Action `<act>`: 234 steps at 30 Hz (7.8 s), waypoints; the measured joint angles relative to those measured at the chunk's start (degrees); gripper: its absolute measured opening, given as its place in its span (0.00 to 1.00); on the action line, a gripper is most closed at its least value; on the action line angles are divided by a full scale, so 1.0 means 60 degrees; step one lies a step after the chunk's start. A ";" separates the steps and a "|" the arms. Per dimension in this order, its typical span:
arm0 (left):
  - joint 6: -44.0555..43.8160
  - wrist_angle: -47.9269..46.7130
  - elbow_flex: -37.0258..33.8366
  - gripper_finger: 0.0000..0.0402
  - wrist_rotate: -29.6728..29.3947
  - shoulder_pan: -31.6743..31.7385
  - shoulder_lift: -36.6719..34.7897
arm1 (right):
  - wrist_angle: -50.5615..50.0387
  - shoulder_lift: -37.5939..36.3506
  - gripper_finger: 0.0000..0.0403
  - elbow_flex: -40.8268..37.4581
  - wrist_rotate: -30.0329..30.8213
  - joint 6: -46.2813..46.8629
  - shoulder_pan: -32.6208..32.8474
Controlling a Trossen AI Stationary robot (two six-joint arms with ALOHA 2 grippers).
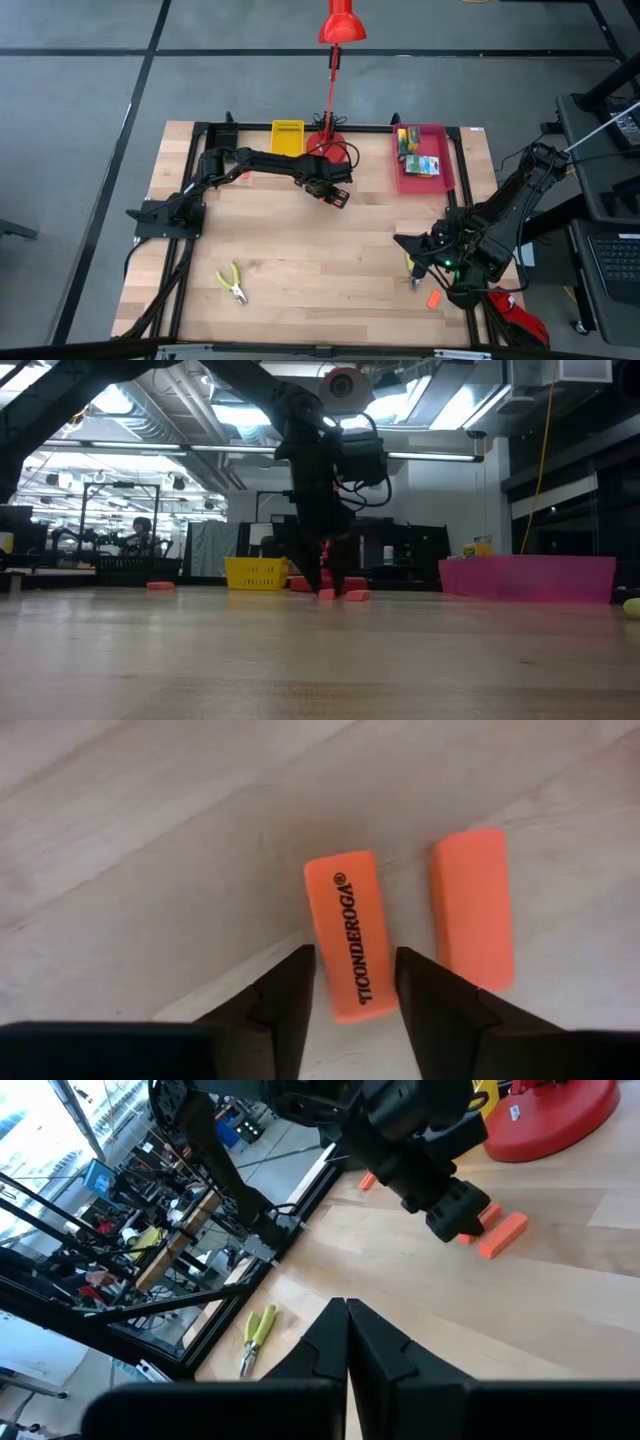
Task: Pick & Place School Supplies
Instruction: Put the orange eraser into the yellow bin
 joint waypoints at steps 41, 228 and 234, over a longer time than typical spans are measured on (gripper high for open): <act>0.1479 -0.1722 -0.0030 0.28 -0.2734 0.3618 -0.2062 | 0.0823 0.0000 0.02 -0.0003 0.0716 -0.0395 -0.0073; -0.1873 0.3972 -0.8510 0.18 -0.0597 0.3389 -0.8599 | 1.0145 0.0000 0.02 0.0325 0.2256 -1.1504 -0.0138; -0.1511 0.5607 -0.8510 0.18 -0.0353 0.4082 -0.7993 | 1.0162 0.0000 0.02 0.0325 0.2377 -1.1536 -0.0142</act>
